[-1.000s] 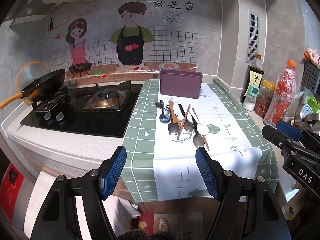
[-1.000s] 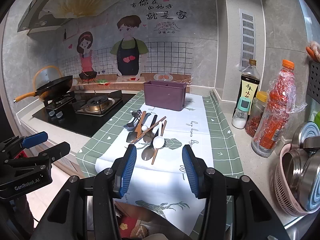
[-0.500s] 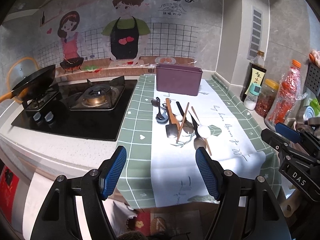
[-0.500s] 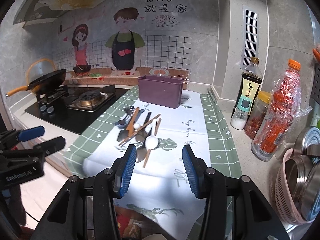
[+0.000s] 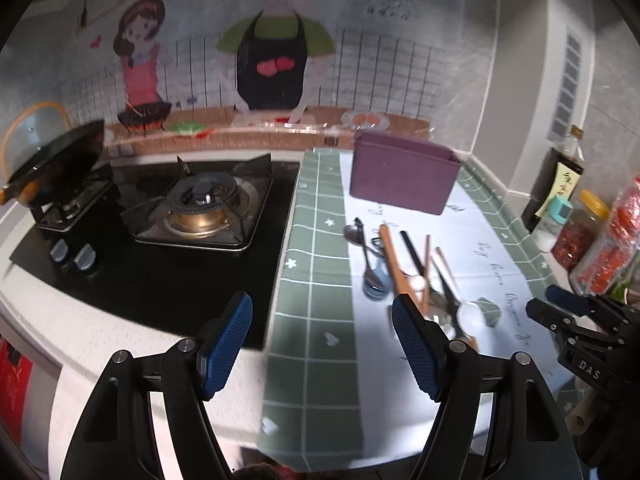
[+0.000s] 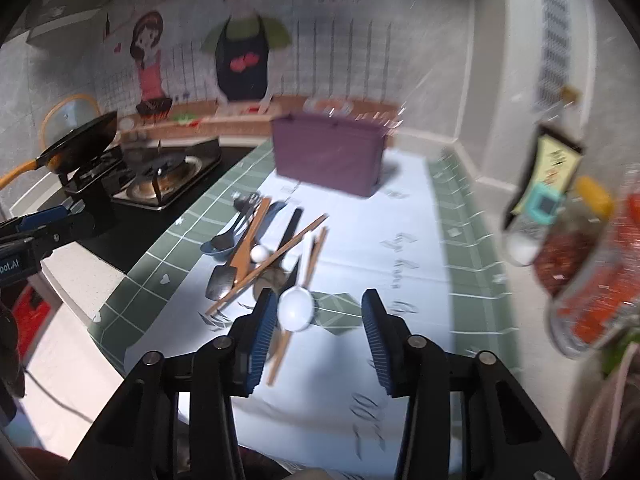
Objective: Organize utensils
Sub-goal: 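Lower the right gripper onto the white plastic spoon and close it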
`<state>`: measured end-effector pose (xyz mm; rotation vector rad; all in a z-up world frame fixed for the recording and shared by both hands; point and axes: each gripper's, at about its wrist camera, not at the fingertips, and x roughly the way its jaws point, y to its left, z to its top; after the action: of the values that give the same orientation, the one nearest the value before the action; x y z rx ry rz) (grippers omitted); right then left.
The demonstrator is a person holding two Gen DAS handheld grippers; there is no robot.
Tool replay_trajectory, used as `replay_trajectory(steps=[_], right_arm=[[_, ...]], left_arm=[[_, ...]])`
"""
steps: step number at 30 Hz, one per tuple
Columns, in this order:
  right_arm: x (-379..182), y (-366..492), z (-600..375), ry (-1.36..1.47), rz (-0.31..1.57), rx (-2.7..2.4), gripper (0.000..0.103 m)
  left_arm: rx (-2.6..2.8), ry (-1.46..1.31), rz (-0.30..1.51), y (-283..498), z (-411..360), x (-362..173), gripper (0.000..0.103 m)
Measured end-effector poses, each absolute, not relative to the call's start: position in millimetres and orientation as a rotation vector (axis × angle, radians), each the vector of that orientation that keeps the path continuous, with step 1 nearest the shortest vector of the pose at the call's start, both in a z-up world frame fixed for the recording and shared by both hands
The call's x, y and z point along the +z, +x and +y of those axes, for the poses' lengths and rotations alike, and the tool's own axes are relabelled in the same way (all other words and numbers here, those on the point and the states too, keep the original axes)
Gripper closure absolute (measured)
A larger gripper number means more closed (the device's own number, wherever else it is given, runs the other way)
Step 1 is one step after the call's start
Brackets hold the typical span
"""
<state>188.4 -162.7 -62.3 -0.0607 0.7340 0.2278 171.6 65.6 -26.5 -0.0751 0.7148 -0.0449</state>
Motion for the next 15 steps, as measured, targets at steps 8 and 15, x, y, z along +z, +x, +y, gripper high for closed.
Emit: replay_trajectory(steps=[8,15], right_arm=[[-88.9,261.6,-135.2,-0.078,0.838,0.261,0.081],[-111.3,303.6,-123.2,-0.054,0.933,0.238,0.089]], left_arm=[[-0.022,-0.095,0.716,227.1,95.7,-40.2,0.03],[-0.074,-0.1,0.723,261.7,108.2,-45.3,0.03]])
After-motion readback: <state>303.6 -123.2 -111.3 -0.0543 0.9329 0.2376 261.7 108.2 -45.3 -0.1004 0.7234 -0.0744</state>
